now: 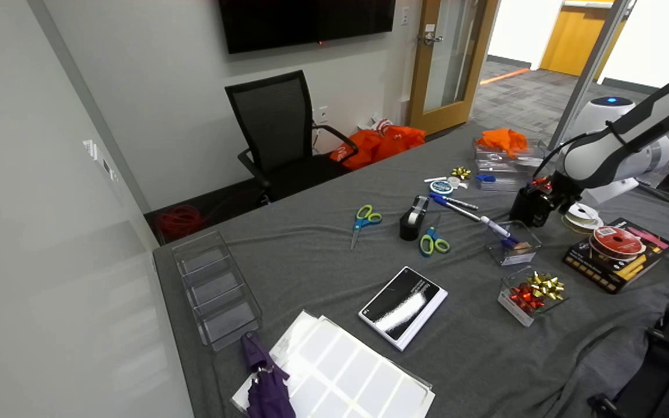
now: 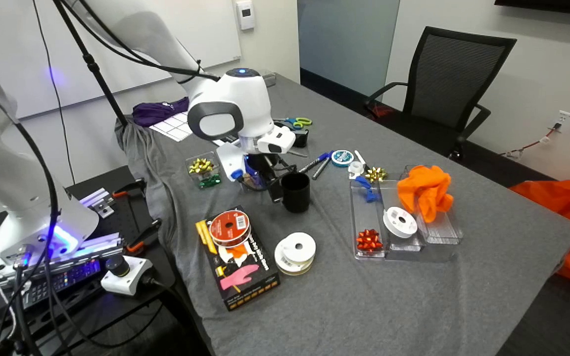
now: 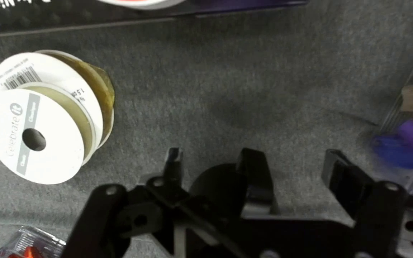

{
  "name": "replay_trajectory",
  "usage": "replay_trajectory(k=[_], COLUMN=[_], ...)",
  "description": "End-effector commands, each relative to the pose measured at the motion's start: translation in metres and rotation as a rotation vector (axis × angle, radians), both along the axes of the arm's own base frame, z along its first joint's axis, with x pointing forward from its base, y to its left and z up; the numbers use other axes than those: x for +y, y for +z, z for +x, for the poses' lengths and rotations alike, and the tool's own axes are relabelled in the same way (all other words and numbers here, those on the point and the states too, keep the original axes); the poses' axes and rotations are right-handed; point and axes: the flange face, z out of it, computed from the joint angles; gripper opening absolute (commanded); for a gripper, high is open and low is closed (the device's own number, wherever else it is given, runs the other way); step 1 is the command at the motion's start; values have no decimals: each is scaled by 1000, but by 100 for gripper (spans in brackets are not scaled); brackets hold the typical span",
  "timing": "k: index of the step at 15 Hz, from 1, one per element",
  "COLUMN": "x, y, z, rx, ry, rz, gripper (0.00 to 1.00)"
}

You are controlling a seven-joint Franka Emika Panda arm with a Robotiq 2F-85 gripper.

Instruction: Move the black cup to the right

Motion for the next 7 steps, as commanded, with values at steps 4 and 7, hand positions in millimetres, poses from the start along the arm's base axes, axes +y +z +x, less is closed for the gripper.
replay_trajectory(k=[4,7], x=[9,10], y=[69,99], z=[-11,-11], rx=[45,33], ry=[22,7], rz=[110,114], gripper=[100,100])
